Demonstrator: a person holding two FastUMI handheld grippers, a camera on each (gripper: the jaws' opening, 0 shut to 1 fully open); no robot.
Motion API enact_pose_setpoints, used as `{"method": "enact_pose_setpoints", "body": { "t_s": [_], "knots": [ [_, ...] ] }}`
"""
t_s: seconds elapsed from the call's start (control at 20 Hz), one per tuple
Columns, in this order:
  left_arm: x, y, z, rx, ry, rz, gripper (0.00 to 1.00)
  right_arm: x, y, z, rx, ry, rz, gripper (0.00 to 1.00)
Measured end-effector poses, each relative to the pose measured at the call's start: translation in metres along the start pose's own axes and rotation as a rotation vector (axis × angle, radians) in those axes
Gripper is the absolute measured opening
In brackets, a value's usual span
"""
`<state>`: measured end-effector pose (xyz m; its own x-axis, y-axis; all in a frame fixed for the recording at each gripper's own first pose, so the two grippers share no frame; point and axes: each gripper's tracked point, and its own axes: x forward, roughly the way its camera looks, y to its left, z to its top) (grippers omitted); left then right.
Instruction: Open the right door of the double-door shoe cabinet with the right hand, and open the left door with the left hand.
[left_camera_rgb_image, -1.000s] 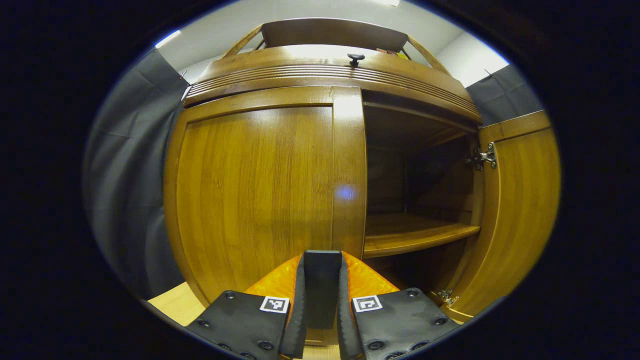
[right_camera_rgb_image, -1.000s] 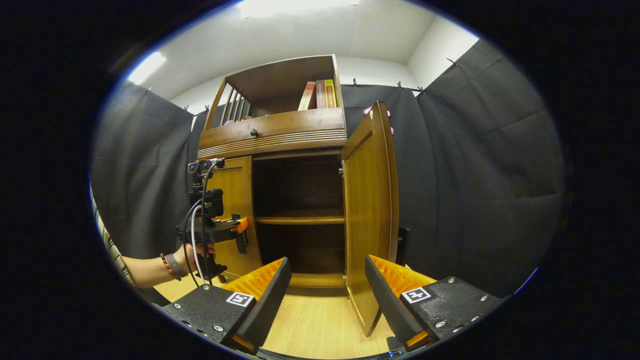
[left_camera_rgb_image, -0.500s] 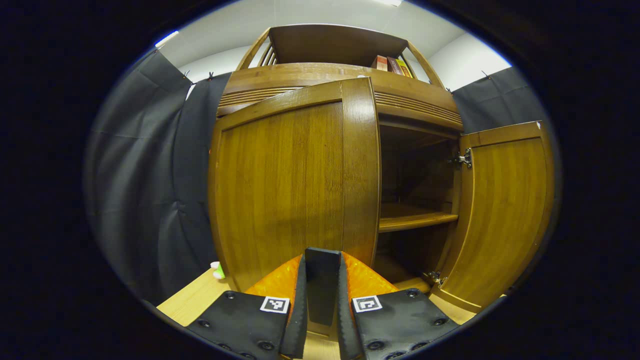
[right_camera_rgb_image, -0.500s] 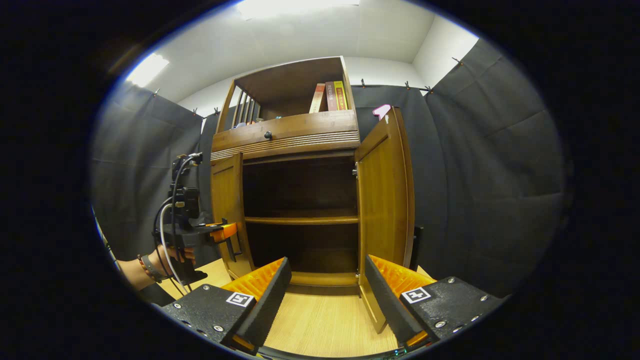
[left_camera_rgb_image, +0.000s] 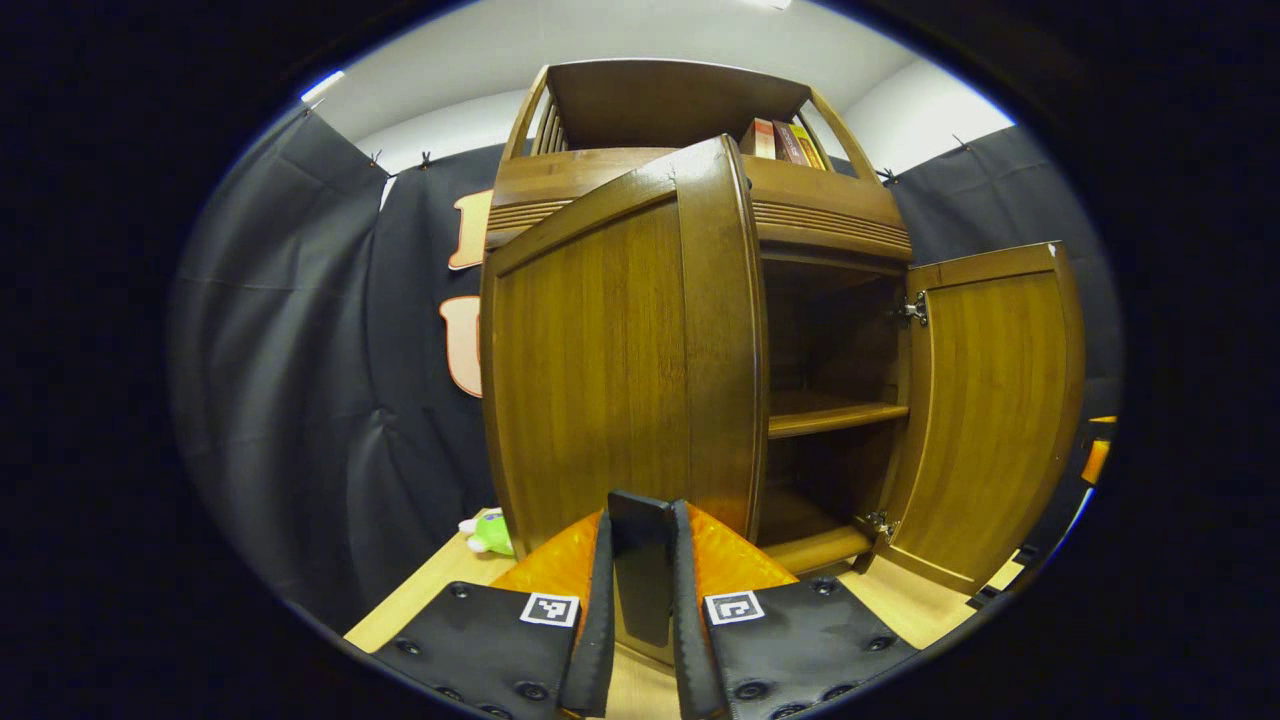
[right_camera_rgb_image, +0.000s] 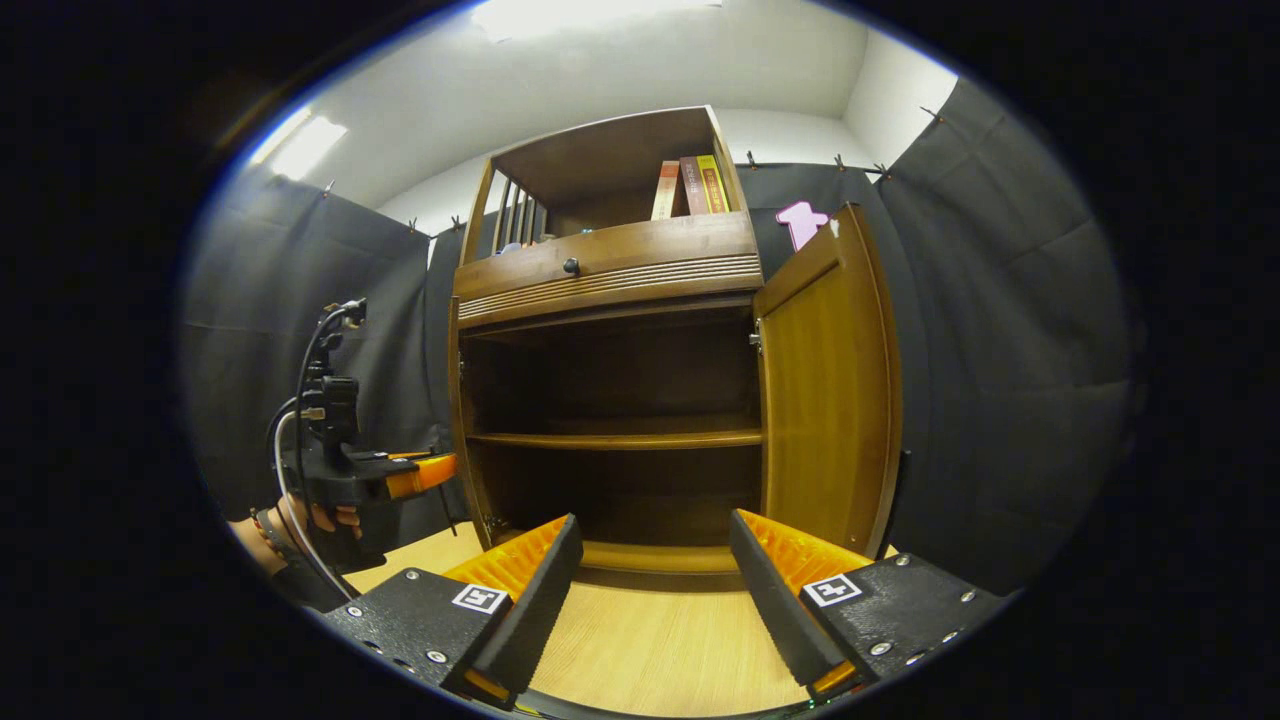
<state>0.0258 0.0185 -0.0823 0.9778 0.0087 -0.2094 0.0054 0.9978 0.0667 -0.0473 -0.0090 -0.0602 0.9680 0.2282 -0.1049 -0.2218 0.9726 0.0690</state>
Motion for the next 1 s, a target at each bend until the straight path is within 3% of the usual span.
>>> {"method": "enact_pose_setpoints", "body": {
  "t_s": [0.25, 0.3, 0.35, 0.4, 0.45, 0.55, 0.6, 0.65, 0.7, 0.95, 1.0],
  "knots": [
    [-0.016, 0.019, -0.001, -0.027, 0.024, -0.008, 0.33, 0.012, 0.013, 0.000, 0.001, -0.001, 0.006, 1.00],
    [-0.019, 0.023, -0.001, -0.027, 0.020, 0.000, 0.33, 0.012, 0.016, 0.001, -0.004, -0.001, 0.007, 0.92],
    [-0.022, 0.027, -0.001, -0.019, 0.014, 0.014, 0.31, 0.015, 0.018, 0.002, -0.010, -0.001, 0.007, 1.00],
    [-0.026, 0.032, -0.001, -0.006, 0.009, 0.033, 0.32, 0.017, 0.020, 0.003, -0.014, -0.003, 0.007, 1.00],
    [-0.031, 0.039, -0.002, 0.001, 0.007, 0.053, 0.33, 0.020, 0.023, 0.004, -0.015, -0.006, 0.009, 0.92],
    [-0.037, 0.052, -0.003, 0.012, 0.004, 0.101, 0.29, 0.024, 0.029, 0.005, -0.016, -0.008, 0.014, 0.92],
    [-0.040, 0.061, -0.003, 0.033, -0.002, 0.132, 0.27, 0.025, 0.032, 0.006, -0.019, -0.008, 0.016, 1.00],
    [-0.045, 0.069, -0.005, 0.067, -0.005, 0.145, 0.25, 0.026, 0.037, 0.006, -0.023, -0.008, 0.023, 1.00],
    [-0.050, 0.081, -0.004, 0.090, -0.019, 0.162, 0.23, 0.028, 0.042, 0.006, -0.026, -0.009, 0.032, 0.92],
    [-0.058, 0.111, -0.007, 0.035, -0.040, 0.092, 0.19, 0.041, 0.071, 0.005, -0.030, 0.001, 0.085, 0.92],
    [-0.060, 0.119, -0.008, 0.037, -0.039, 0.095, 0.19, 0.042, 0.076, 0.005, -0.033, 0.003, 0.093, 1.00]
  ]
}}
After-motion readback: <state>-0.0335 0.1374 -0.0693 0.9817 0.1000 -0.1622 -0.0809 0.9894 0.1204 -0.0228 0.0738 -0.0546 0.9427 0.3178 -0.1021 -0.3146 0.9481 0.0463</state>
